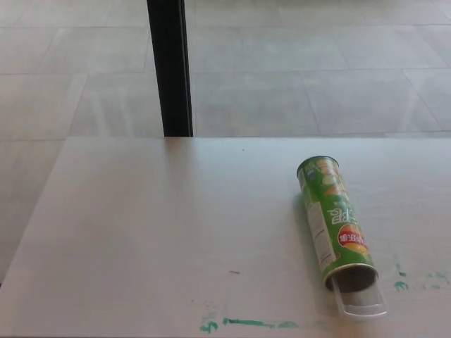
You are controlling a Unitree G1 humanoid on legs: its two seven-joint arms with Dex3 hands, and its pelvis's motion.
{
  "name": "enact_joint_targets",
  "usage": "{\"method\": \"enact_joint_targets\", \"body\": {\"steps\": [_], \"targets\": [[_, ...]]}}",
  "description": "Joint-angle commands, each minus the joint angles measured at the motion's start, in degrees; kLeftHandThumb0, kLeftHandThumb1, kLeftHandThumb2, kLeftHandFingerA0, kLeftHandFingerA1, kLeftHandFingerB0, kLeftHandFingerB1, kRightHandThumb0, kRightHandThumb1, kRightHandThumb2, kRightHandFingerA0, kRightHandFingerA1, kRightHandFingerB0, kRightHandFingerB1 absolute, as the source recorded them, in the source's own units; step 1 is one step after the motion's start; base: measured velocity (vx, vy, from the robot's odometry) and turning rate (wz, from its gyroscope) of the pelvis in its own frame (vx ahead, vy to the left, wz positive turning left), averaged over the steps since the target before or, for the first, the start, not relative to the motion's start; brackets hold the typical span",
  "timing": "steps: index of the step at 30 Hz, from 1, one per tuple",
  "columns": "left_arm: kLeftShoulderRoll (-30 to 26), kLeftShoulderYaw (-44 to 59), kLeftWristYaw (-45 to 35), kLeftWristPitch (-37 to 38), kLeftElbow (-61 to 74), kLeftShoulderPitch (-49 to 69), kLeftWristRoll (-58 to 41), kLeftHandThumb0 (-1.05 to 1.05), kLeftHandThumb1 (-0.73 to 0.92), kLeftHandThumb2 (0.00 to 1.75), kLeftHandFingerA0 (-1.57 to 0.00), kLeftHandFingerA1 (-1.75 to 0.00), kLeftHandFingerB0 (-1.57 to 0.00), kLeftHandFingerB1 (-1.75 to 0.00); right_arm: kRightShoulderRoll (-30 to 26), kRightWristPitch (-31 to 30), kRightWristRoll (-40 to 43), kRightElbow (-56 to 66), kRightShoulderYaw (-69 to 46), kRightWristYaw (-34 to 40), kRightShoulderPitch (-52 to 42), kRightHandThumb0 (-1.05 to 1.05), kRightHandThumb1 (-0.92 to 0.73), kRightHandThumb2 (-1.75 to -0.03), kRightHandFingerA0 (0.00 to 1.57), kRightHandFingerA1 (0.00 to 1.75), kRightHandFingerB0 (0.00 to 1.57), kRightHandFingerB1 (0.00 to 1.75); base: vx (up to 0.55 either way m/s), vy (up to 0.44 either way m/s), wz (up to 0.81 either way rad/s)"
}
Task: Use the finger on the right hand of the robot to pull out the chips tray kept inside a container in the middle of the desk
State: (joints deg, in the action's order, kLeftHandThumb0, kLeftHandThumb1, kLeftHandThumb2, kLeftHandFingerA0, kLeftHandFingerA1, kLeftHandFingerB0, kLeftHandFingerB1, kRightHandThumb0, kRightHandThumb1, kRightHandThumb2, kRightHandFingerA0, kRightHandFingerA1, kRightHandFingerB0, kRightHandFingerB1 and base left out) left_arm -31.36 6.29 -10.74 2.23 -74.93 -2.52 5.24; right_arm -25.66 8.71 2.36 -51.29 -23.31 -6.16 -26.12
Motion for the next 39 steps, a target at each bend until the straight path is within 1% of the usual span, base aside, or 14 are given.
{"method": "enact_joint_targets", "body": {"steps": [1, 3, 8, 9, 12, 15, 20, 23, 29, 30, 34, 36, 37, 39], "targets": [[-0.82, 0.65, -1.45, 0.52, -0.46, -0.01, -0.4, -0.45, 0.69, 0.6, -0.47, -0.6, -0.55, -0.52, -3.76, 4.32, -0.31, -1.63, -0.9, 2.45, 1.0, -0.22, -0.52, -0.96, 0.56, 0.69, 0.09, 0.48, 0.0, 0.0, 0.0], [-0.65, 0.99, -1.16, 0.46, -0.79, -0.3, -0.42, -0.46, 0.68, 0.61, -0.48, -0.6, -0.58, -0.54, -3.28, 5.64, 2.54, -1.55, -3.3, 1.91, 1.83, -0.19, -0.5, -0.95, 0.58, 0.7, 0.1, 0.49, 0.0, 0.0, 0.0], [-0.75, 1.16, -1.64, 0.71, -0.69, 0.25, -0.25, -0.47, 0.68, 0.59, -0.48, -0.62, -0.54, -0.53, -1.86, 1.46, 10.0, 11.21, -14.24, 4.16, 1.79, -0.15, -0.47, -0.92, 0.7, 0.77, 0.11, 0.48, 0.0, 0.0, 0.0], [-0.59, 0.9, -1.22, 0.6, -0.66, 0.48, 0.05, -0.47, 0.68, 0.59, -0.48, -0.62, -0.54, -0.52, -1.77, -0.6, 12.56, 14.33, -16.93, 3.49, 2.51, -0.16, -0.64, -0.59, 0.73, 0.71, 0.24, 0.32, 0.0, 0.0, 0.0], [-0.65, 0.76, -1.18, 0.79, -0.65, 0.48, 0.27, -0.5, 0.69, 0.61, -0.5, -0.63, -0.5, -0.51, -1.78, -1.71, 14.61, 22.4, -20.96, 4.61, 4.42, -0.2, -0.68, -0.62, 0.71, 0.64, 0.22, 0.34, 0.0, 0.0, 0.0], [-0.67, 0.67, -1.46, 1.07, -0.75, 0.46, 0.41, -0.49, 0.7, 0.6, -0.48, -0.6, -0.56, -0.53, -3.26, -2.68, 15.11, 32.67, -23.18, 4.63, 6.29, -0.17, -0.65, -0.59, 0.72, 0.58, 0.28, 0.32, 0.0, 0.0, 0.0], [-0.84, 0.96, -1.97, 0.67, -0.27, 0.79, -0.04, -0.48, 0.69, 0.6, -0.48, -0.61, -0.52, -0.52, -3.39, -4.3, 19.43, 44.37, -24.49, 2.16, 9.92, -0.2, -0.63, -0.61, 0.76, 0.68, 0.29, 0.35, 0.0, 0.0, 0.0], [-0.59, 0.96, -1.15, 0.41, -0.87, 0.54, 0.19, -0.46, 0.7, 0.6, -0.47, -0.59, -0.51, -0.51, -2.56, -11.26, 20.84, 60.91, -23.13, 5.3, 10.06, -0.18, -0.63, -0.59, 0.79, 0.8, 0.33, 0.33, 0.0, 0.0, 0.0], [-0.52, 1.27, -1.46, 0.09, -0.84, 0.48, -0.17, -0.47, 0.7, 0.6, -0.48, -0.62, -0.51, -0.5, -2.18, -14.02, 16.75, 74.39, -17.77, 4.36, 9.08, -0.17, -0.6, -0.57, 0.81, 0.73, 0.34, 0.35, 0.0, 0.0, 0.0], [-0.51, 1.11, -1.4, 0.37, -0.74, 0.55, -0.02, -0.47, 0.71, 0.6, -0.49, -0.63, -0.52, -0.52, -1.99, -14.37, 16.1, 76.73, -15.86, 3.82, 8.87, -0.13, -0.43, -0.89, 0.77, 0.82, 0.19, 0.51, 0.0, 0.0, 0.0], [-0.47, 1.08, -1.7, 0.91, -0.58, 0.83, -0.05, -0.47, 0.71, 0.6, -0.44, -0.6, -0.5, -0.5, -1.23, -7.52, 7.38, 78.88, -8.17, 0.25, 8.2, 0.01, -0.43, -0.89, 0.82, 0.87, 0.19, 0.52, 0.0, 0.0, 0.0], [-0.4, 1.11, -1.42, 0.81, -0.69, 0.8, -0.02, -0.47, 0.71, 0.6, -0.47, -0.61, -0.49, -0.5, -1.09, -7.06, 6.43, 79.38, -6.8, -0.14, 7.68, -0.01, -0.43, -0.89, 0.84, 0.89, 0.19, 0.52, 0.0, 0.0, 0.0], [-0.24, 0.73, -0.99, 0.2, -0.74, 0.42, 0.36, -0.47, 0.7, 0.61, -0.52, -0.61, -0.51, -0.5, -0.86, -8.33, 5.76, 81.3, -4.89, -0.52, 6.39, -0.04, -0.61, -0.57, 0.85, 0.84, 0.31, 0.37, 0.0, 0.0, 0.0], [-0.18, 0.7, -0.94, 0.23, -0.8, 0.34, 0.4, -0.48, 0.7, 0.62, -0.53, -0.62, -0.52, -0.51, -1.06, -7.81, 4.36, 81.66, -3.75, -0.68, 5.94, -0.05, -0.61, -0.57, 0.87, 0.84, 0.31, 0.37, 0.0, 0.0, 0.0]]}}
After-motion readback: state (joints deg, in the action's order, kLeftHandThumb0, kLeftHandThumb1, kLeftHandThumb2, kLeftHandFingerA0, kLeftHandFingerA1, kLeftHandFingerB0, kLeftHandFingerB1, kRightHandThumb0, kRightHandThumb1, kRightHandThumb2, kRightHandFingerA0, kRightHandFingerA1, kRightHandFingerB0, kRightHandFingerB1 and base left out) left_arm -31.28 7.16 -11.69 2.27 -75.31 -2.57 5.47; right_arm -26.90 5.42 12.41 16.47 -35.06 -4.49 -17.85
